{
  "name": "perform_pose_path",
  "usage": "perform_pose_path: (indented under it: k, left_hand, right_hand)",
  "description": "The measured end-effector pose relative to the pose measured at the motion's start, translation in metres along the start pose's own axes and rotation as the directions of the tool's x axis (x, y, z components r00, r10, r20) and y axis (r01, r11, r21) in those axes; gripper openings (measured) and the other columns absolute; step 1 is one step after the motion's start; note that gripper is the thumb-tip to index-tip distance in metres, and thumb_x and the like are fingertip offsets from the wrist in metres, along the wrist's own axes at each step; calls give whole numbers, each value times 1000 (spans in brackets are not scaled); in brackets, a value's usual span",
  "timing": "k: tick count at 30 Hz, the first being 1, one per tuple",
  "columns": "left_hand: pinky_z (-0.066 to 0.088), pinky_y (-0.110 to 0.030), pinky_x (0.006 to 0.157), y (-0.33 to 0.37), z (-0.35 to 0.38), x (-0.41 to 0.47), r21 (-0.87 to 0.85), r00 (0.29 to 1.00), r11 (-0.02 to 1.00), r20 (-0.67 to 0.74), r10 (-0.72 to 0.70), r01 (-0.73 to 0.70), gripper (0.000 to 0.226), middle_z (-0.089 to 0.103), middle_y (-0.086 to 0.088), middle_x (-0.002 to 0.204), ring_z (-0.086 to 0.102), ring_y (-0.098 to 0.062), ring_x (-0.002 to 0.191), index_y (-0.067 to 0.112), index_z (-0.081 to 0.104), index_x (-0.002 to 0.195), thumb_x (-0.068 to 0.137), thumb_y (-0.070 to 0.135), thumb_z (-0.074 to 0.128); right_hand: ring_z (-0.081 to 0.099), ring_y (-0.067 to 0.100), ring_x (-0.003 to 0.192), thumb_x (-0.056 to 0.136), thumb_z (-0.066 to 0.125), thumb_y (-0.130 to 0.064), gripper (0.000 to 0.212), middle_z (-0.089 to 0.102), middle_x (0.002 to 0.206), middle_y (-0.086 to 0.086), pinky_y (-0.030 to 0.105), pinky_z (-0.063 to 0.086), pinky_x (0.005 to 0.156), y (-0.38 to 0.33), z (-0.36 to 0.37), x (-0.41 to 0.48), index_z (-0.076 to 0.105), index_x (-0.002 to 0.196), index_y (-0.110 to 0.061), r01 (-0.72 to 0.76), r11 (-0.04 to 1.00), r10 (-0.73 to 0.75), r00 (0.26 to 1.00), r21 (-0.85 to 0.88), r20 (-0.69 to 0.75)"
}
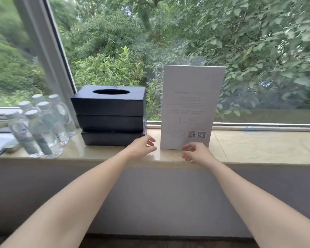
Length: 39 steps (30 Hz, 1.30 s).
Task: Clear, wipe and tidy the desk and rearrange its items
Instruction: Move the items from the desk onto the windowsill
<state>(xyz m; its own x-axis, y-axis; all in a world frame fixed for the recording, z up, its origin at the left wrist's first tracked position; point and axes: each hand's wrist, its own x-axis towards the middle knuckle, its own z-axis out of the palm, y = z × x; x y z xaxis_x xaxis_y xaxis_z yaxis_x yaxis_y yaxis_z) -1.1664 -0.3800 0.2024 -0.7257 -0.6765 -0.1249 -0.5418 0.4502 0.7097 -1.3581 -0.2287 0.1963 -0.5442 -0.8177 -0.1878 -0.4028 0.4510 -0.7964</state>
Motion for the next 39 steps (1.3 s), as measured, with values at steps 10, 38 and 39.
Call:
perform_pose_path:
  k: [10,38,39]
  left_hand:
    - [43,-40,103,-111,-95,-110,461,981,866,-74,-179,193,41,53,6,138,51,-17,126,24,48,137,97,30,48]
    - [41,-45,108,-391,-215,-542,-261,194,342,-461,-866,903,50,45,-2,148,48,-21,133,20,39,144,98,32,54]
    - [41,-44,109,-398,-218,-548,-279,173,327,-459,-871,903,50,44,-2,148,47,-21,133,20,39,144,98,32,54]
  right_hand:
    - [61,18,105,93,56,-27,24,66,111,-6,31,49,89,-113,135,0,63,116,-25,473,758,-283,859,-449,427]
    - [61,26,110,92,56,-22,29,67,117,3,32,49,93,-369,633,-141,61,120,-24,963,261,-263,6,65,965]
    - [61,26,110,93,56,-21,29,67,118,4,31,48,92,-377,647,-144,61,121,-22,966,247,-263,-14,81,965]
